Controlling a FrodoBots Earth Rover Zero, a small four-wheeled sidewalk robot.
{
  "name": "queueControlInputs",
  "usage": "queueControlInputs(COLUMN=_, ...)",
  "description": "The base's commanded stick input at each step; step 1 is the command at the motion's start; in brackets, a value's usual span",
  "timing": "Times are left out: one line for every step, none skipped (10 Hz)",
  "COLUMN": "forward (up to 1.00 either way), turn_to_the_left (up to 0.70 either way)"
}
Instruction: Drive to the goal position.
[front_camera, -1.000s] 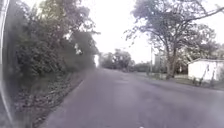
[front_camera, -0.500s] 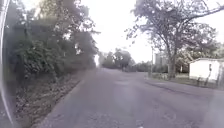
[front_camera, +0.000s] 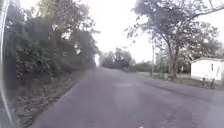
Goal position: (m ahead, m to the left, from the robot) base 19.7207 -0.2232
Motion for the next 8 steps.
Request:
queueControlInputs(forward=0.7, turn_to_the_left=0.0)
queueControlInputs(forward=0.7, turn_to_the_left=0.0)
queueControlInputs(forward=0.7, turn_to_the_left=0.0)
queueControlInputs(forward=0.7, turn_to_the_left=0.0)
queueControlInputs(forward=0.7, turn_to_the_left=-0.02)
queueControlInputs(forward=0.7, turn_to_the_left=-0.07)
queueControlInputs(forward=0.7, turn_to_the_left=-0.19)
queueControlInputs(forward=0.7, turn_to_the_left=-0.31)
